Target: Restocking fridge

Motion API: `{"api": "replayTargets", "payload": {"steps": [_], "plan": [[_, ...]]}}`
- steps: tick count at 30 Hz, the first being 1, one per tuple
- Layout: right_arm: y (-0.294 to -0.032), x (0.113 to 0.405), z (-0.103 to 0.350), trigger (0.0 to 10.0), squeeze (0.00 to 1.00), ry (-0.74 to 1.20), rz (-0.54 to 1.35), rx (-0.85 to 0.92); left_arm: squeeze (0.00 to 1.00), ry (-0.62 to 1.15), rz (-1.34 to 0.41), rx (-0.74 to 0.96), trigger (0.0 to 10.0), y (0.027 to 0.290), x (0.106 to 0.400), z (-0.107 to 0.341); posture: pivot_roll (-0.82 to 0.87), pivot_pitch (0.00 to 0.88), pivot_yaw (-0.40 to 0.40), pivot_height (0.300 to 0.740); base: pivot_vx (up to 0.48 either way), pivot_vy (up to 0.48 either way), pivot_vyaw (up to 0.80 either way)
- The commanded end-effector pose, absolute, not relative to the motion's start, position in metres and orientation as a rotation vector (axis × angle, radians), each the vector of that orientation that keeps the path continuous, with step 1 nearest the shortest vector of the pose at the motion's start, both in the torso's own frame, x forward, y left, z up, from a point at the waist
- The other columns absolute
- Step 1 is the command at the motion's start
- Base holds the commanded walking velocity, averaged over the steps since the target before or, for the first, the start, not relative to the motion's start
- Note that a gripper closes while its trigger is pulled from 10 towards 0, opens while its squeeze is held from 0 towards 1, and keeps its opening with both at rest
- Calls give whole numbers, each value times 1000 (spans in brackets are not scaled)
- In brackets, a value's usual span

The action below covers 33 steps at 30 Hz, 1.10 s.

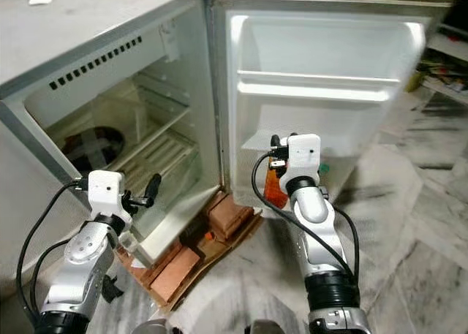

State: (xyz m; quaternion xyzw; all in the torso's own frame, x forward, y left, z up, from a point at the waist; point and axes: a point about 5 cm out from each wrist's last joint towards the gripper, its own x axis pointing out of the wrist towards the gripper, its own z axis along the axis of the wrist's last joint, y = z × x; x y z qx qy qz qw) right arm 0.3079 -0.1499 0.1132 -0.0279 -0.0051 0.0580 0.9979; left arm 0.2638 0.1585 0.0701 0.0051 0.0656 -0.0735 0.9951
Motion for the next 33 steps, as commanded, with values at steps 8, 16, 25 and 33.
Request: {"api": "replayTargets", "payload": {"steps": [8, 16, 25, 33], "plan": [[-143, 311, 117, 10000, 0, -25, 124, -38, 0, 130, -140, 3, 10000, 162, 263, 71, 26, 38, 23, 740, 330, 0, 0], [-143, 311, 118, 10000, 0, -29, 127, -43, 0, 129, -142, 5, 10000, 162, 264, 71, 26, 38, 22, 740, 0, 0, 0], [-143, 313, 117, 10000, 0, -22, 124, -40, 0, 127, -141, 6, 10000, 162, 264, 72, 26, 37, 21, 740, 0, -240, -45], [-143, 312, 116, 10000, 0, -24, 129, -44, 0, 126, -141, 4, 10000, 161, 264, 72, 25, 39, 23, 740, 0, -345, -101]]}}
